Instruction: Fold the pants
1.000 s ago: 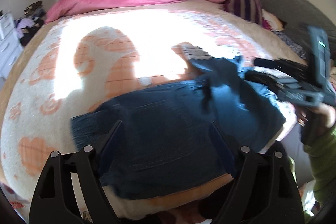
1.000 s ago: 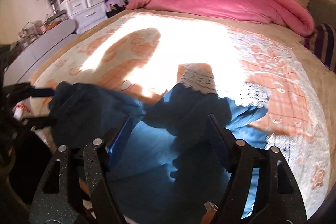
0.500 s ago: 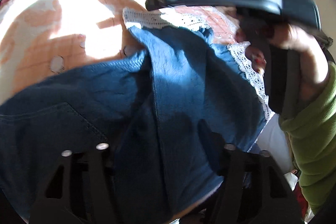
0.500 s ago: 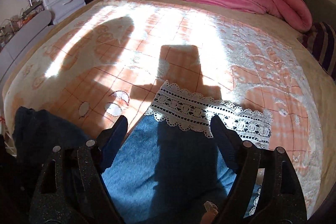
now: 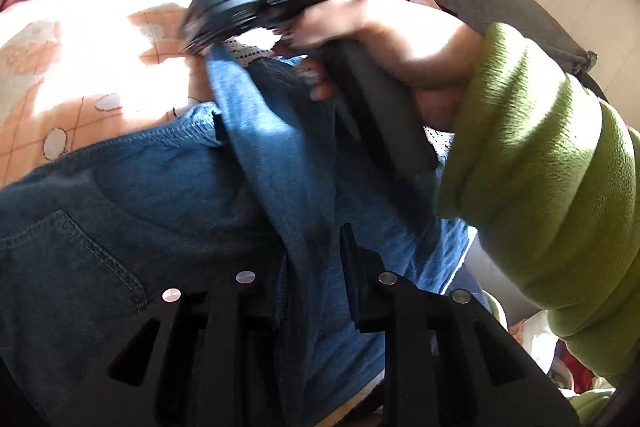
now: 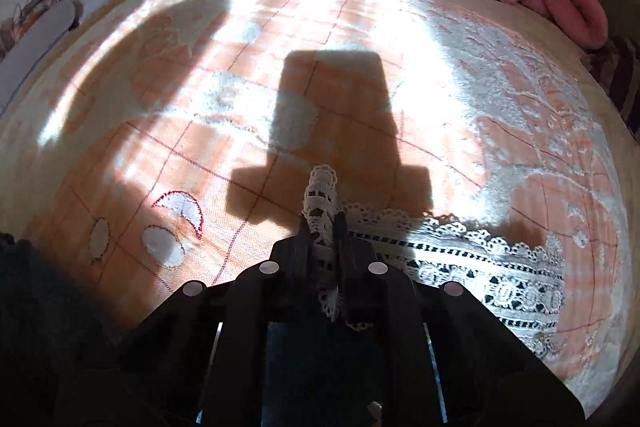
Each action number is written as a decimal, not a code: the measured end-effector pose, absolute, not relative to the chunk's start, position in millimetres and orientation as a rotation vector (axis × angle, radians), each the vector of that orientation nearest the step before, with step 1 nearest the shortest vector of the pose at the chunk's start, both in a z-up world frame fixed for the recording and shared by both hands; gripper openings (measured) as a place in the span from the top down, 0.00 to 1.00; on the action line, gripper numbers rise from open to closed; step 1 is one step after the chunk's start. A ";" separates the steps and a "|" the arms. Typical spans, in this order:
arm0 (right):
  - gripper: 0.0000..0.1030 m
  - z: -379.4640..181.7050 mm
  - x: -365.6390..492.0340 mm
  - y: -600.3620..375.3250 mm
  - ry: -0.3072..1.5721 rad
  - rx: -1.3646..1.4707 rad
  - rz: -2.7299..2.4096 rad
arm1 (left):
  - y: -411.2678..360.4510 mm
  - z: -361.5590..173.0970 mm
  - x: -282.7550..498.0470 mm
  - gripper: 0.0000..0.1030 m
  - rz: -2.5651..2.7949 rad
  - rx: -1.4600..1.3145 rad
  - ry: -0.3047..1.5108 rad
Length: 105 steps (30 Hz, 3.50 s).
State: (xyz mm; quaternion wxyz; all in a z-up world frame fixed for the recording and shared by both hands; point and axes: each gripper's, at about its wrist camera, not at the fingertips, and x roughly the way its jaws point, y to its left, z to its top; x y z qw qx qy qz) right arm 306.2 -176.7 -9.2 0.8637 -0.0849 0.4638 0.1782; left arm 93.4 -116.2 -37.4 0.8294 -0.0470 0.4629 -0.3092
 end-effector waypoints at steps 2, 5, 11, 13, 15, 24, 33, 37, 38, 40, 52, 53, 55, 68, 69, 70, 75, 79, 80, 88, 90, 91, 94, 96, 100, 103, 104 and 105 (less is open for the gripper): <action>0.94 8.7 296.2 -202.5 0.929 -0.095 0.366 | -115.5 -37.3 92.7 0.79 -0.649 -0.102 0.979; 0.96 35.2 270.7 -248.5 0.865 0.011 0.344 | -119.2 -35.6 89.3 0.76 -0.634 -0.084 0.969; 0.96 64.7 197.3 -349.5 0.779 0.188 0.241 | -119.5 -28.9 80.2 0.77 -0.644 -0.056 0.937; 0.96 62.4 168.2 -374.6 0.773 0.234 0.215 | -123.3 -22.3 78.0 0.84 -0.668 -0.036 0.922; 0.96 55.1 137.9 -393.8 0.777 0.275 0.190 | -129.0 -20.3 73.8 0.89 -0.693 -0.015 0.906; 0.95 -4.9 47.3 -419.9 0.880 0.455 0.164 | -126.2 -16.6 67.0 0.89 -0.724 0.107 0.924; 0.84 -23.0 31.6 -437.0 0.893 0.535 0.130 | -128.9 -22.0 58.3 0.89 -0.753 0.192 0.949; 0.91 -38.6 34.7 -433.6 0.980 0.466 0.090 | -129.1 -31.2 51.9 0.89 -0.762 0.215 0.992; 0.92 -40.8 33.8 -433.5 0.983 0.460 0.086 | -129.0 -33.3 51.8 0.89 -0.759 0.221 1.002; 0.74 -32.4 29.0 -432.9 0.958 0.422 0.059 | -127.8 -34.3 53.2 0.89 -0.760 0.218 1.007; 0.60 1.9 9.3 -266.1 0.772 -0.339 0.462 | -124.6 -27.8 46.4 0.89 -0.771 0.216 0.996; 0.60 -5.1 13.4 -255.6 0.785 -0.366 0.482 | -123.6 -27.3 44.8 0.89 -0.773 0.217 0.995; 0.75 -17.1 20.9 -242.3 0.796 -0.399 0.512 | -121.0 -28.5 41.1 0.89 -0.775 0.215 0.999; 0.96 -42.3 17.4 -251.5 0.939 -0.322 0.606 | -109.4 -38.1 27.8 0.89 -0.783 0.214 1.098; 0.94 -40.7 18.0 -253.3 0.947 -0.302 0.617 | -107.5 -35.2 27.9 0.89 -0.784 0.208 1.097; 0.82 -37.3 17.8 -257.3 0.962 -0.275 0.638 | -104.7 -30.1 28.4 0.88 -0.793 0.192 1.091; 0.60 5.6 27.2 -319.5 0.858 -0.083 0.576 | -81.0 18.0 50.2 0.52 -0.781 0.046 0.985; 0.59 31.7 71.7 -384.5 0.793 0.070 0.361 | -81.5 43.0 93.0 0.47 -0.670 0.065 0.927; 0.58 34.4 84.9 -397.7 0.789 0.109 0.327 | -81.7 45.7 105.7 0.40 -0.655 0.053 0.925; 0.57 2.3 192.8 -454.7 0.916 0.356 0.303 | -84.3 7.6 202.6 0.30 -0.563 -0.117 1.016; 0.57 -10.9 206.6 -451.2 0.959 0.339 0.307 | -80.9 -7.3 207.9 0.30 -0.566 -0.165 1.041; 0.57 -18.9 215.0 -448.2 0.985 0.332 0.315 | -80.0 -13.8 209.9 0.30 -0.576 -0.193 1.053; 0.58 -30.9 219.2 -437.1 1.011 0.325 0.343 | -82.2 -24.2 212.1 0.30 -0.593 -0.187 1.073; 0.58 -33.3 220.3 -432.3 1.000 0.318 0.358 | -83.3 -31.4 216.4 0.30 -0.588 -0.188 1.087; 0.68 -34.6 224.4 -424.2 0.998 0.306 0.394 | -77.1 -40.3 218.3 0.32 -0.603 -0.246 1.101; 0.83 -31.9 220.8 -420.2 0.986 0.290 0.416 | -89.1 -41.4 219.8 0.58 -0.641 -0.264 1.106; 0.86 -29.6 217.9 -420.5 0.976 0.296 0.425 | -92.8 -42.0 220.0 0.68 -0.647 -0.266 1.113; 0.86 -26.2 214.8 -421.7 0.964 0.291 0.422 | -96.1 -42.1 219.5 0.73 -0.640 -0.252 1.120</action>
